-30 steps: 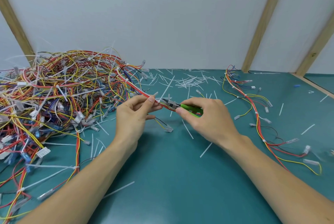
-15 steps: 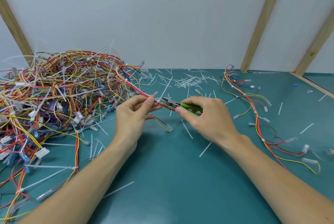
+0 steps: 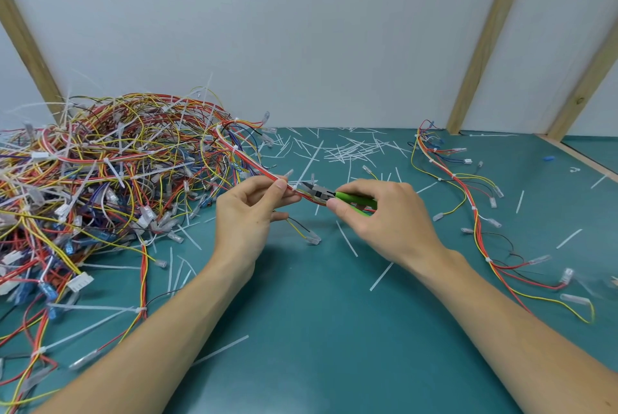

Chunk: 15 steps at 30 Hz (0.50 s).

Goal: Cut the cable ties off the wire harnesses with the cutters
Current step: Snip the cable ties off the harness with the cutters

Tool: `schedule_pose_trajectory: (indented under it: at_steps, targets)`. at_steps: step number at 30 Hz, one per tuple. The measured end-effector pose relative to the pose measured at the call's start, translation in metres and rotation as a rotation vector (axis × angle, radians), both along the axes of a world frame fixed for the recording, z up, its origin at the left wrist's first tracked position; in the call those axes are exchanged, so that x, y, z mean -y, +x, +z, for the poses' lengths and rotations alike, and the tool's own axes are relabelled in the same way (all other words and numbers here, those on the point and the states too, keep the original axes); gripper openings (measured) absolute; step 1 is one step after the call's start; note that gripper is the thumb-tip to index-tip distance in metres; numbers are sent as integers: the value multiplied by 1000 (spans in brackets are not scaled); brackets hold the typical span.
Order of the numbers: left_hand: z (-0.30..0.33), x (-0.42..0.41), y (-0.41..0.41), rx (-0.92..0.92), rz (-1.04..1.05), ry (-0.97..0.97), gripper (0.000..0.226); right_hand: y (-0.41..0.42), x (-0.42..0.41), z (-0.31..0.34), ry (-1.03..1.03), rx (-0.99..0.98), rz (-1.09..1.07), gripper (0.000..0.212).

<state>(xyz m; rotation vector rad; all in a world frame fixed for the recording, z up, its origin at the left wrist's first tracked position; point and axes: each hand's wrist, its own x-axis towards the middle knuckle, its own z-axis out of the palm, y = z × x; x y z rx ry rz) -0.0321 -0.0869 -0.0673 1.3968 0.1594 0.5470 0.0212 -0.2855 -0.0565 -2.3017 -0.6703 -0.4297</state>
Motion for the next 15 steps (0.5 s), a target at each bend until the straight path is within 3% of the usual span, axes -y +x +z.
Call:
schedule_pose_trajectory:
  at_steps: [7, 15]
  targets:
    - [-2, 2, 0, 9, -19, 42, 8, 0, 0, 0, -6, 3, 4, 25]
    - [-1, 1, 0, 21, 1, 24, 11, -1, 0, 1, 1, 16, 6, 33]
